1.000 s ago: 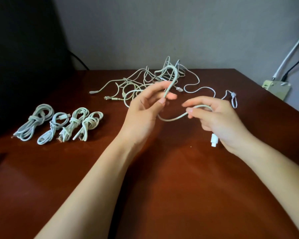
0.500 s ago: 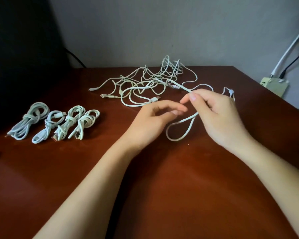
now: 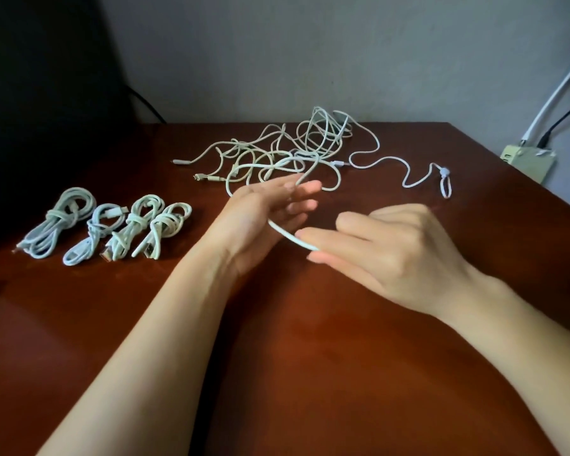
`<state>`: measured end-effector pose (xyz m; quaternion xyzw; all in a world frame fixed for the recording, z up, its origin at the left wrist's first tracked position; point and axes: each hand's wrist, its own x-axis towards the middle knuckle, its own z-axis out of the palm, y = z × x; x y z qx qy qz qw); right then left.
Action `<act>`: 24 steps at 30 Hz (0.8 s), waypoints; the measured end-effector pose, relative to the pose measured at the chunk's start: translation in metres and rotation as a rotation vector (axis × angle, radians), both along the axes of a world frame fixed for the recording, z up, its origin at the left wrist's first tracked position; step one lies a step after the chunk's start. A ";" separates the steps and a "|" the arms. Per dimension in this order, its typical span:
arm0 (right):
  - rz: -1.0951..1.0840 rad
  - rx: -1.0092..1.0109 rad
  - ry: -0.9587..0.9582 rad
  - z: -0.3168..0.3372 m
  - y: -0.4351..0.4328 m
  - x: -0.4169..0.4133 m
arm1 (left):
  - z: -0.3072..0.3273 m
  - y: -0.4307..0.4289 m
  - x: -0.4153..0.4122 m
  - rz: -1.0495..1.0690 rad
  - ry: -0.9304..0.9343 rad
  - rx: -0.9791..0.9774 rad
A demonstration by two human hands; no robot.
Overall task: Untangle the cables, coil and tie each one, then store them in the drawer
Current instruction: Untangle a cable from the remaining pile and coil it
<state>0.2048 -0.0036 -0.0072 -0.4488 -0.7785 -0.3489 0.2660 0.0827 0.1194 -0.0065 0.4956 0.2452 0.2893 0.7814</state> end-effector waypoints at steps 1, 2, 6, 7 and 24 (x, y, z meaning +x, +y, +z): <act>-0.013 0.001 0.022 0.000 0.000 0.002 | -0.001 0.001 0.000 0.013 -0.014 0.024; -0.038 0.006 0.044 0.001 0.000 0.004 | -0.003 0.002 0.000 0.023 -0.028 0.047; -0.250 0.040 0.123 0.001 0.002 0.017 | -0.003 0.002 0.000 0.018 -0.066 0.131; -0.308 0.035 0.162 0.001 0.003 0.020 | -0.002 0.001 0.000 0.009 -0.075 0.153; -0.159 -0.022 0.534 -0.007 0.009 0.034 | -0.001 -0.016 -0.005 -0.317 0.128 0.550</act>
